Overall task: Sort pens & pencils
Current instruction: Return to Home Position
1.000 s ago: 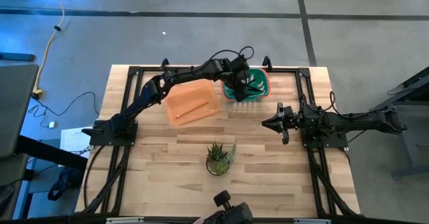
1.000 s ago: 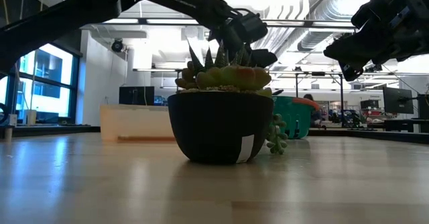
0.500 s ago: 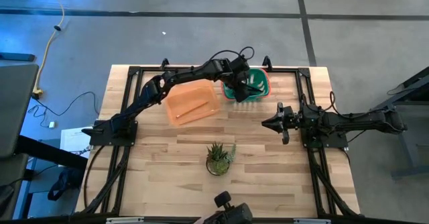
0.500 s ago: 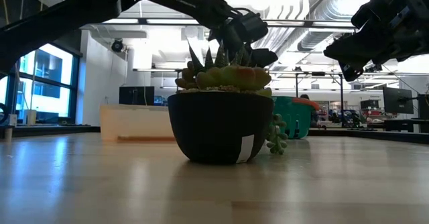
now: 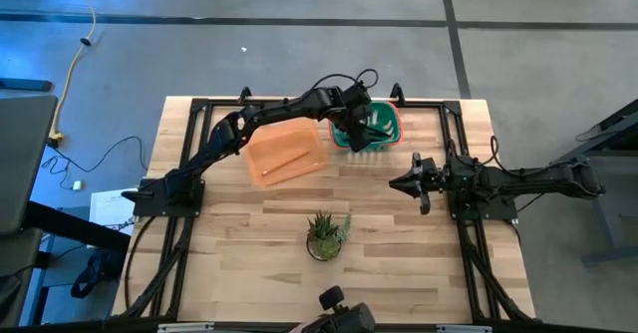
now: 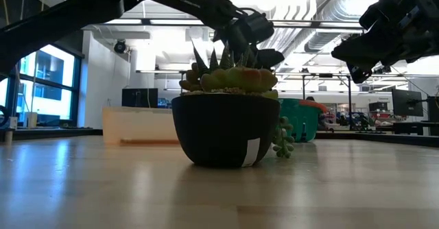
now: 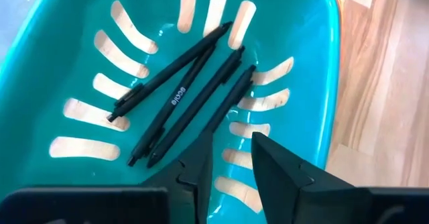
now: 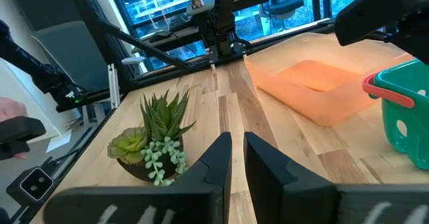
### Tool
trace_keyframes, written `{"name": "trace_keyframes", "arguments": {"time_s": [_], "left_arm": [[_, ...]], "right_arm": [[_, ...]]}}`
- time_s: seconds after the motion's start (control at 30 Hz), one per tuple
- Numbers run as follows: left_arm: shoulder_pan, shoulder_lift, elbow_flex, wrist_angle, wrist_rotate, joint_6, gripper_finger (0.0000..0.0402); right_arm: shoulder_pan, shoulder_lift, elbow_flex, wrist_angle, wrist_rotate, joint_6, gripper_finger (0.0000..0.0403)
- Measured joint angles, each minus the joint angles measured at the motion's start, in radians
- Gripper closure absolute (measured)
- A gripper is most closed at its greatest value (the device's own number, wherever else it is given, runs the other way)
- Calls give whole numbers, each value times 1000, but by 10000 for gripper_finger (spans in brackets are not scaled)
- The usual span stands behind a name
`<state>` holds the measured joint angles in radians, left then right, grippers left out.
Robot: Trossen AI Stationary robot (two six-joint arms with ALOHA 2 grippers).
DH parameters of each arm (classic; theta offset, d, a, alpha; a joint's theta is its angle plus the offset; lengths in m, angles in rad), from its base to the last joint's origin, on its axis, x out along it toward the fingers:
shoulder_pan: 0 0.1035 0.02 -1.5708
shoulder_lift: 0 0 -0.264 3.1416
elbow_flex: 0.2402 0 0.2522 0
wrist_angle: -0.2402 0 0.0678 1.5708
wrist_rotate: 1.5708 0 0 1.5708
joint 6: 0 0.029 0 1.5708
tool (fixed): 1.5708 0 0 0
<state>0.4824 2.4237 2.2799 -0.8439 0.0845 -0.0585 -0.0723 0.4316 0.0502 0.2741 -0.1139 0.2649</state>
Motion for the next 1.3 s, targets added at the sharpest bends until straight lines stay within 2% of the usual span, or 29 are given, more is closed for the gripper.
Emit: {"name": "trace_keyframes", "arguments": {"time_s": [0.17,0.37,0.87,1.3], "left_arm": [[-17,-4,8,-34,9,5,313],[-42,-11,77,-46,-21,49,314],[-72,-97,76,-84,-27,46,314],[-142,-180,76,-135,-18,44,314]], "right_arm": [[0,0,0,0,0,0,371],[0,0,0,0,0,0,371],[0,0,0,0,-4,23,371],[0,0,0,7,-8,33,371]]}}
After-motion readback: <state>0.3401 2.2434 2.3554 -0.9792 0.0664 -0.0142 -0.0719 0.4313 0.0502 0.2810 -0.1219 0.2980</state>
